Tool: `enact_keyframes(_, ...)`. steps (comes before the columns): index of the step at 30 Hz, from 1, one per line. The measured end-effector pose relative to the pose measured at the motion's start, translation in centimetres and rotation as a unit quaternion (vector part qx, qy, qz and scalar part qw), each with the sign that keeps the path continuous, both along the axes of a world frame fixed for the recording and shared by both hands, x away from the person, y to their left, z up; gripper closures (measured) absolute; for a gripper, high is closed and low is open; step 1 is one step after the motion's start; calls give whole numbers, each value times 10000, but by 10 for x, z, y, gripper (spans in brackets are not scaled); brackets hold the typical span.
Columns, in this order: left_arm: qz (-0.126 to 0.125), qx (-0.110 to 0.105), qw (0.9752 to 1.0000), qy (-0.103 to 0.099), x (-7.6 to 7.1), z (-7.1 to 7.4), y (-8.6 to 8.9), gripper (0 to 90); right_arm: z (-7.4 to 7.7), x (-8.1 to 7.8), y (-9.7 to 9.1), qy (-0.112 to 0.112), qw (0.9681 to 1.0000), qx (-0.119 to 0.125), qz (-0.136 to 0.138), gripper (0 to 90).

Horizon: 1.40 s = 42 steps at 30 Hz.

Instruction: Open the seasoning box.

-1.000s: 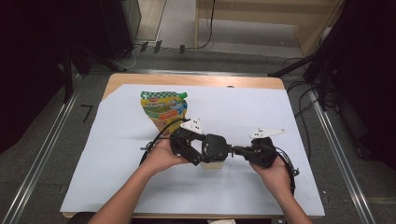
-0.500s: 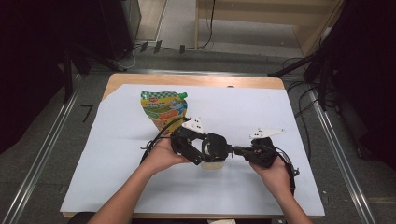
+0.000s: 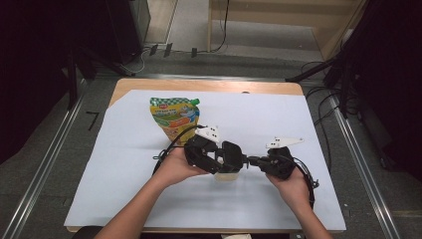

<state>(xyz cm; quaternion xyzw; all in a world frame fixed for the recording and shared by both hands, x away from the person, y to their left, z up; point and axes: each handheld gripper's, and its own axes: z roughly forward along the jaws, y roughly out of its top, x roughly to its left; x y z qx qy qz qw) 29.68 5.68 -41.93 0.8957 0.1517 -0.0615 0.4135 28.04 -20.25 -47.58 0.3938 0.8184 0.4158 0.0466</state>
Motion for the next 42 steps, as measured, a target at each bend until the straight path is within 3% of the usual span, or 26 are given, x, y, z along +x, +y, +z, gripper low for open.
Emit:
enact_keyframes(7, 51, -37, 9999, 90, 0, 4, -3, 588, 0, -2, 0, -26, 10000, 2, 10, 900)
enact_keyframes(12, 23, -25, 9999, 150, 1, 6, -9, 618, 0, -3, 0, -47, 10000, -1, -6, 900)
enact_keyframes(17, -5, -56, 9996, 278, 3, 7, -14, 624, -1, -4, -1, -58, 10000, 32, -36, 900)
enact_keyframes(24, -69, 26, 9996, 276, 4, 11, -22, 624, 0, -5, 0, -21, 10000, 55, -57, 900)
enact_keyframes(33, -214, -99, 9990, 381, 9, 8, -41, 645, 0, -8, 0, -38, 9999, 69, -87, 900)
enact_keyframes(42, -227, -93, 9987, 455, 10, 6, -41, 637, 0, -9, 0, -49, 9999, 92, -90, 900)
